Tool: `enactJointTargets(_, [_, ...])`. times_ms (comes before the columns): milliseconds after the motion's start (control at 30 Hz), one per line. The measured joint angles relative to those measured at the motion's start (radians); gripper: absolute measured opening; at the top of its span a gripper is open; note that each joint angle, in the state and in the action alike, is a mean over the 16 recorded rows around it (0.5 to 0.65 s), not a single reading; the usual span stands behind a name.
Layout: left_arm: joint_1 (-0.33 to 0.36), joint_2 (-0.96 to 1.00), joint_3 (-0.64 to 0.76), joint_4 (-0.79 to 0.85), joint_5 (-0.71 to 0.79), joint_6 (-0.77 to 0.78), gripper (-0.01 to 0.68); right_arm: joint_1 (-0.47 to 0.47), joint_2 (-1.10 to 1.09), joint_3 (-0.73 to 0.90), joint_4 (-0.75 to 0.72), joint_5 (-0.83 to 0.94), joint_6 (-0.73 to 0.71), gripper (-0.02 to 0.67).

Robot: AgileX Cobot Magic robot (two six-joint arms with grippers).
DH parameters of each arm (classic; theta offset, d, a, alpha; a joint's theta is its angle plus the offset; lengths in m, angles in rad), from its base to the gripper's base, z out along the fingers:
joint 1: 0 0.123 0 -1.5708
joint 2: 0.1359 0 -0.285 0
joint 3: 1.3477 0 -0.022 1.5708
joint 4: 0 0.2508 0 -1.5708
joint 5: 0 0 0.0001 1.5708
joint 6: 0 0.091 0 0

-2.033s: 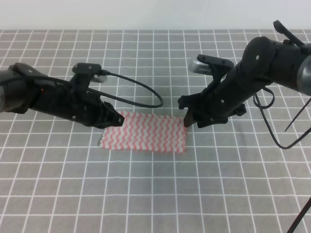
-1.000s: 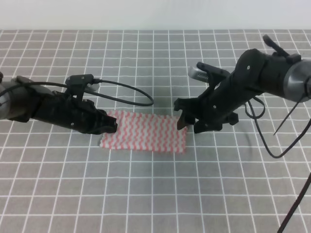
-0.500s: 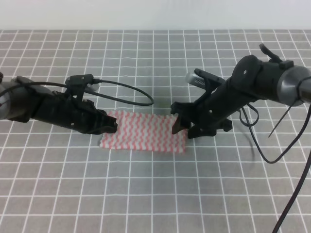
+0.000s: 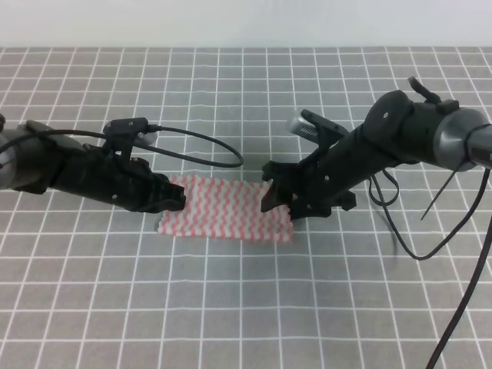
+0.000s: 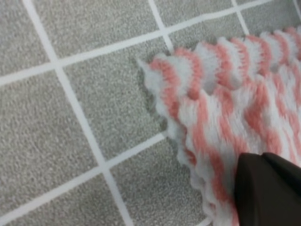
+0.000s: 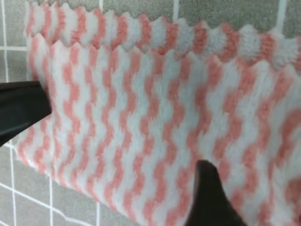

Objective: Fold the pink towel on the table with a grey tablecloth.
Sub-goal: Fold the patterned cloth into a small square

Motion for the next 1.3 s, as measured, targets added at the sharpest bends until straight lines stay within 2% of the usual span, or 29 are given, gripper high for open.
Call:
enactJointTargets(167, [0.0,0.0,0.0,0.002,0.001,-0.001,-0.002,0.0,0.001,0.0,0.007,0.0,-0.019,0.332])
enactJointTargets(267, [0.0,0.0,0.0,0.003,0.002,-0.001,-0.002,0.0,0.001,0.0,-0.01,0.0,-0.019,0.294])
enactJointTargets(667, [0.0,0.0,0.0,0.003,0.026,-0.002,-0.002,0.001,-0.001,-0.001,-0.076,-0.006,-0.017,0.057])
enactJointTargets(800, [0.0,0.0,0.0,0.002,0.039,-0.002,-0.002,0.001,-0.005,-0.008,-0.08,-0.011,-0.016,0.011])
enactJointTargets(900, [0.0,0.0,0.0,0.001,0.049,-0.003,-0.002,0.001,-0.01,-0.022,-0.08,-0.012,-0.016,-0.009])
enactJointTargets(1300, [0.0,0.0,0.0,-0.008,0.065,-0.003,-0.002,0.013,-0.022,-0.101,-0.013,0.003,-0.05,-0.011])
